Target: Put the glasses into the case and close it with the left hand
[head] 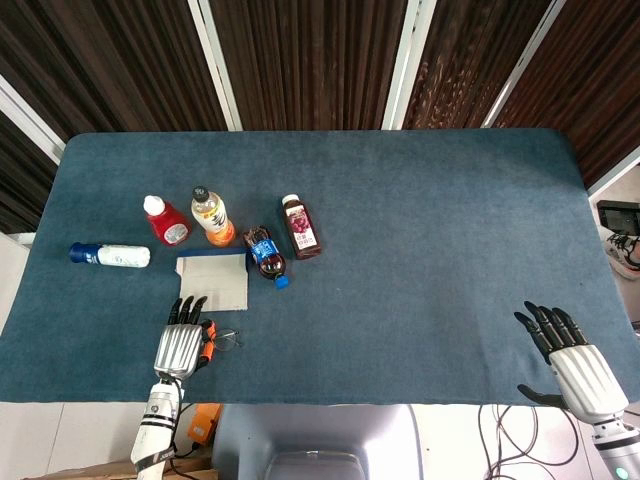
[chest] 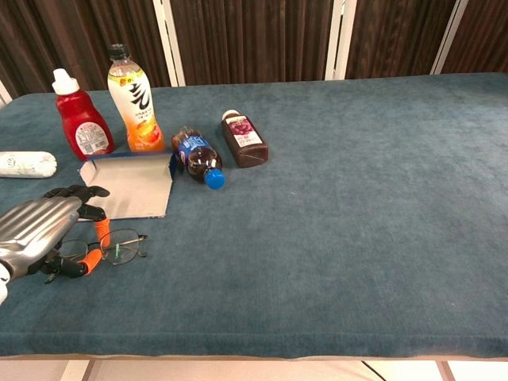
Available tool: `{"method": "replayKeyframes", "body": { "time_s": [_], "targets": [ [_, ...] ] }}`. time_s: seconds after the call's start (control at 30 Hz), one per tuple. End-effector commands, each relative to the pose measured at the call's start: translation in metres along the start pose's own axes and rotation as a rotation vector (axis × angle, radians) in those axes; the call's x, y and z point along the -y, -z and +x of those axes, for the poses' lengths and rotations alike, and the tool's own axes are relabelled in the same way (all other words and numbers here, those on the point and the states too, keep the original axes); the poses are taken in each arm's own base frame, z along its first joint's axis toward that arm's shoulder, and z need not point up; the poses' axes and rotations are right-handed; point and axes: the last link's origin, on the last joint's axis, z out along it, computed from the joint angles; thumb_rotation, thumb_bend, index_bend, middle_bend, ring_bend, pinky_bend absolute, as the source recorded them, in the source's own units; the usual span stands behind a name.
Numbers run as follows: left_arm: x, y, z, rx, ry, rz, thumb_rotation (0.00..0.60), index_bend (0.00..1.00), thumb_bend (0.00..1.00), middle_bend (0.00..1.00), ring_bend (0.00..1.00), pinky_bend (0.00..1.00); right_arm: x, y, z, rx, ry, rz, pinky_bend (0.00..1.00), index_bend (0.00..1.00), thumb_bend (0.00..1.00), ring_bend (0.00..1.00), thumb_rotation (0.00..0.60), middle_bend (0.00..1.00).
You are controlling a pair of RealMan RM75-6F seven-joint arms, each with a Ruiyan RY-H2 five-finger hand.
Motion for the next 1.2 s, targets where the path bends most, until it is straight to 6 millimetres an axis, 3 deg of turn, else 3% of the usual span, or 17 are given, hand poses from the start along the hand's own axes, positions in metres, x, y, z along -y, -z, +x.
{"method": "replayKeyframes", "body": {
  "time_s": [0.03,0.33,0.6,0.93,1.2],
  "targets": [
    [0.001,0.000,0.000,-0.003,-0.005,0.007,0.600,0.61,0.45,0.10,0.01,0.04,0.000,0.000,0.000,0.000,0.000,0.001,0.00,0.00,0.24,0.00,0.600,0.00],
    [0.001,-0.002,0.002,-0.049,-0.022,0.013,0.600,0.72,0.54,0.18,0.08,0.10,0.000,0.001,0.000,0.000,-0.001,0.002,0.00,0.00,0.24,0.00,0.600,0.00],
    [-0.003,-0.013,0.010,-0.123,-0.062,-0.011,0.600,0.73,0.55,0.21,0.10,0.11,0.000,0.001,0.000,-0.002,-0.002,0.003,0.00,0.00,0.24,0.00,0.600,0.00],
    [-0.019,-0.059,0.032,-0.255,-0.189,-0.065,0.600,0.73,0.50,0.21,0.11,0.10,-0.003,0.000,0.003,-0.010,-0.009,-0.008,0.00,0.00,0.24,0.00,0.600,0.00],
    [-0.031,-0.100,0.034,-0.278,-0.281,-0.058,0.600,0.73,0.47,0.21,0.11,0.10,-0.008,-0.002,0.006,-0.018,-0.017,-0.034,0.00,0.00,0.24,0.00,0.600,0.00]
  ]
}}
